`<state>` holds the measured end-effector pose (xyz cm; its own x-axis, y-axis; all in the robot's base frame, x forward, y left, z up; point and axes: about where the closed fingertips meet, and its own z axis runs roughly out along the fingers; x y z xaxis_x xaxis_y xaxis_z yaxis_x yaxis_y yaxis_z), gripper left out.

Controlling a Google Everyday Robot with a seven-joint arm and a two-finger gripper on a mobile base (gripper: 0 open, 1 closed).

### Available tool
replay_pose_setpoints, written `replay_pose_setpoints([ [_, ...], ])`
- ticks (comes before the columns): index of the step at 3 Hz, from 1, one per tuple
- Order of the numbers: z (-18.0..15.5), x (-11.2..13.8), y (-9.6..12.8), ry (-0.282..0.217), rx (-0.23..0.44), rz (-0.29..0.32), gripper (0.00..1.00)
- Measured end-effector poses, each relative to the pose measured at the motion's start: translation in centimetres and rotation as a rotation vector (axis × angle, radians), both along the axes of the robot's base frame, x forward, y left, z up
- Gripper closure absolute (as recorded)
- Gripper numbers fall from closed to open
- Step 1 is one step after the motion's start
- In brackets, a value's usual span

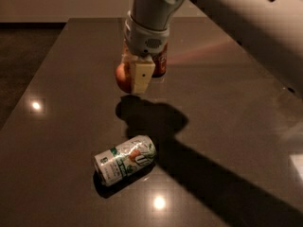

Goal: Move apple near 7up can

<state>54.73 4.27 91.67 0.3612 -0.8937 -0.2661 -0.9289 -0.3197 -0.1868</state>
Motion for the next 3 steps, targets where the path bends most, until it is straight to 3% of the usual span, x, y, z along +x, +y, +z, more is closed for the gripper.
replay_pose_setpoints([
  [1,-0.8,-3.6,-0.7,-0.035,-0.004,0.168,1.00],
  [3,-2.1,-7.6,0.1,-0.083,0.022,0.544,1.00],
])
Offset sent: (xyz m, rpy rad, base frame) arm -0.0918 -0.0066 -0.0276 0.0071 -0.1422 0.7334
